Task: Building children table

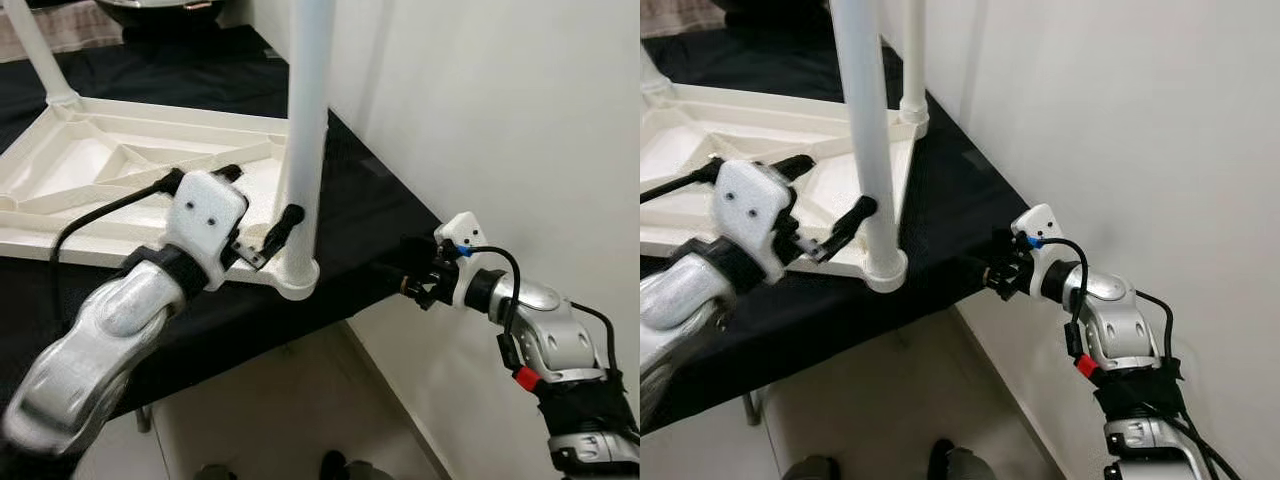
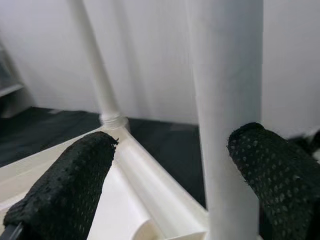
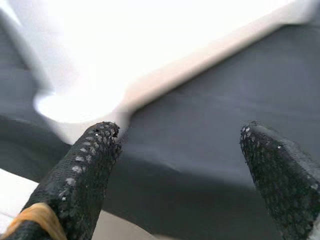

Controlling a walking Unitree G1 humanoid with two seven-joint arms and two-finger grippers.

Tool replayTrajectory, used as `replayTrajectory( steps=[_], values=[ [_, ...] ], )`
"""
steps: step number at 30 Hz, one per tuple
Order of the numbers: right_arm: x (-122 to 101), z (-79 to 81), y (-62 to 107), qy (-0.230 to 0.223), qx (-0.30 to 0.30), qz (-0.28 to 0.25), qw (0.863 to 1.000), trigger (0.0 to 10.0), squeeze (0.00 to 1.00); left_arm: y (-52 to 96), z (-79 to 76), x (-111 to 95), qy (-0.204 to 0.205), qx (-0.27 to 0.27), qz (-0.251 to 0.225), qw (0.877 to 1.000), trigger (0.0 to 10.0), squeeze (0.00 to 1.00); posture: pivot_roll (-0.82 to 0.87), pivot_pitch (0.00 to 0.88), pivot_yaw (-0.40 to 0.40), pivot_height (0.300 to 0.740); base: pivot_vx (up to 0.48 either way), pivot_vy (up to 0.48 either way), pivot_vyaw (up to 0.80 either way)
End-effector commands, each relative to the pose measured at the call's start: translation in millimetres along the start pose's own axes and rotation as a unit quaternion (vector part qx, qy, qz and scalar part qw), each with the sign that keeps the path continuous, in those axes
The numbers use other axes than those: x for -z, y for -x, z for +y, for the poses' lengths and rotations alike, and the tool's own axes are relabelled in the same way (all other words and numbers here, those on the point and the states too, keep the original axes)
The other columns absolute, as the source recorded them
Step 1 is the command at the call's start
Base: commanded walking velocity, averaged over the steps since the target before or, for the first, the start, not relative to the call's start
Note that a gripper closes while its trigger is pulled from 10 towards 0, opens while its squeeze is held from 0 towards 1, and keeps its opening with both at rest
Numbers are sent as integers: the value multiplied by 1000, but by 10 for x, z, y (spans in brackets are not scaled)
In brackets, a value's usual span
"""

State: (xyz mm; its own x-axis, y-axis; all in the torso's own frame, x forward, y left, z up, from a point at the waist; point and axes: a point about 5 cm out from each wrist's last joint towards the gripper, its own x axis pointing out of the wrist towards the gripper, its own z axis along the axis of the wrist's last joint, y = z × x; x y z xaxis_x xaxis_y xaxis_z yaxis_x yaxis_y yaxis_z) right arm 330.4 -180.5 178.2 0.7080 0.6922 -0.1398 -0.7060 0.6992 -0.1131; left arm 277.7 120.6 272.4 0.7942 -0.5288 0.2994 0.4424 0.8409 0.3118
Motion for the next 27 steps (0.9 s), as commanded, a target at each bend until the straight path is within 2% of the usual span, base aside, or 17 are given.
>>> replayTrajectory(
  steps=[1,4,8,16,19,23,25,27],
  values=[
    [22,0,28,0,4,0,1000,10000,643,-17,-23,-8,6,16,-11,1000,10000,0,43,180,-67,740,0,0,0],
    [30,46,5,1,0,-2,1000,10000,643,-112,-31,-21,24,25,-28,999,10000,0,36,182,-66,740,0,0,0],
    [32,63,2,1,-2,-1,1000,10000,643,-127,-37,-11,24,27,-28,999,10000,0,31,184,-65,740,0,0,0],
    [22,70,-5,4,-3,1,1000,10000,643,-155,-142,-3,41,38,-39,998,10000,0,30,189,-65,740,0,0,0],
    [5,79,-27,5,-4,-1,1000,10000,639,-192,-230,43,61,67,-40,995,10000,0,25,191,-64,740,0,0,0],
    [-6,85,-38,6,-4,-3,1000,10000,639,-261,-242,45,52,68,-45,995,10000,0,24,192,-63,740,0,0,0],
    [-14,90,-42,7,-4,-5,1000,10000,643,-335,-211,35,38,52,-49,997,10000,0,24,193,-65,740,0,0,0],
    [-14,90,-42,7,-4,-5,1000,10000,643,-335,-211,35,38,52,-49,997,10000,0,24,193,-65,740,0,0,0]
  ],
)
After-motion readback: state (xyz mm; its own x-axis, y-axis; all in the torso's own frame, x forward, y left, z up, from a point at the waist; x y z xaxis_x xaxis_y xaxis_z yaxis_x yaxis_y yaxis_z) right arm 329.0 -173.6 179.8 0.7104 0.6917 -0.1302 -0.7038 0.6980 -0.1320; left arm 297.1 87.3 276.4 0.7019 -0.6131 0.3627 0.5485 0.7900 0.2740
